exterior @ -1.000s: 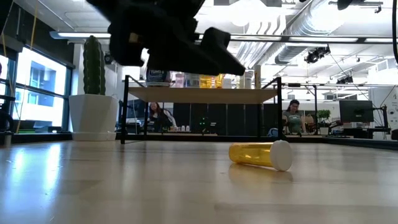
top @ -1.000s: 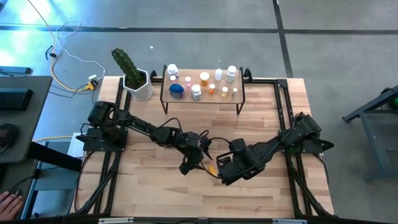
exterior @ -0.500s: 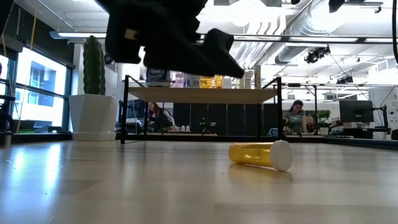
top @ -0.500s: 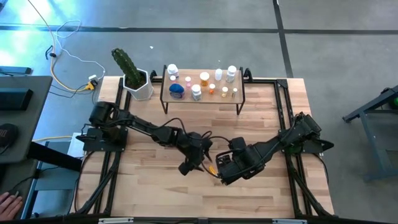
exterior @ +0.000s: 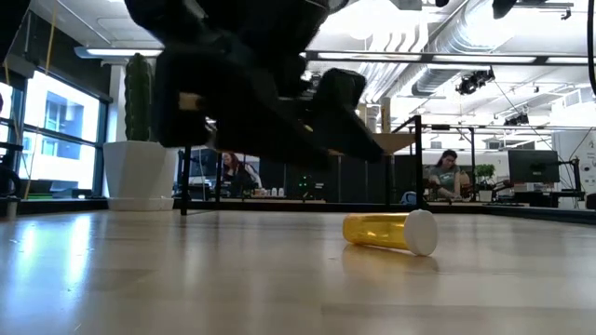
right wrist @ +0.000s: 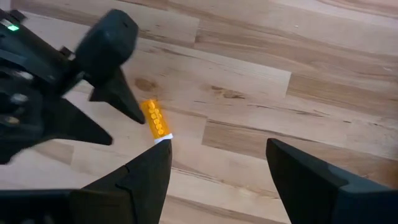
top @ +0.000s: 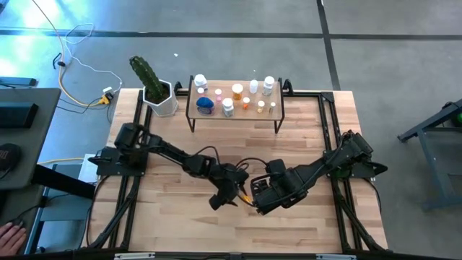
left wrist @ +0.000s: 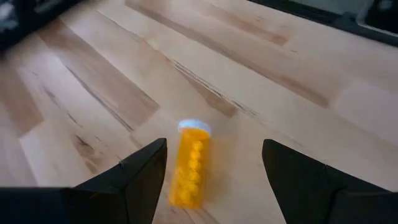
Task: Pick and place medicine bottles onto shelf by color
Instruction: Put the orange small pill bottle on the shelf
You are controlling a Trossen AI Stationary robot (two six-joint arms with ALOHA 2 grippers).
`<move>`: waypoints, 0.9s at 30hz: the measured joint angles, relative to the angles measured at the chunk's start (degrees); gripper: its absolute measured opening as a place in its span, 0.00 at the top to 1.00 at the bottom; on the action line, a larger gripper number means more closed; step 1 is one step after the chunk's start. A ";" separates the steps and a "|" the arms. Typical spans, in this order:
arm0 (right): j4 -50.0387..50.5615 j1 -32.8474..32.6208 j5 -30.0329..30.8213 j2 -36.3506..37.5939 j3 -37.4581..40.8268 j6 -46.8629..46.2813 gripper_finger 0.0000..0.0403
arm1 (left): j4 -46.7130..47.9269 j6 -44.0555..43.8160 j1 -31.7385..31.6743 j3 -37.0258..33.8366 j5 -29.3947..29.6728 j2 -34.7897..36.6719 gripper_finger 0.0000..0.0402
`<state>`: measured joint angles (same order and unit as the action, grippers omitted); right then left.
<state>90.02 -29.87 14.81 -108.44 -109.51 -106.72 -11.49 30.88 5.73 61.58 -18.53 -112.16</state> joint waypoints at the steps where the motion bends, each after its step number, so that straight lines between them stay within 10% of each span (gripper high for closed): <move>1: -0.02 0.00 0.00 0.00 0.00 0.00 0.38 | -0.89 0.20 0.00 0.44 0.62 -0.72 0.37; 27: -0.01 0.00 -0.22 -0.04 0.00 -1.07 0.38 | 10.44 2.21 -3.51 8.18 2.34 -8.41 0.42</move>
<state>90.01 -29.87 14.59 -108.49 -109.51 -107.79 -1.05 33.10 2.22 69.76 -16.19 -120.57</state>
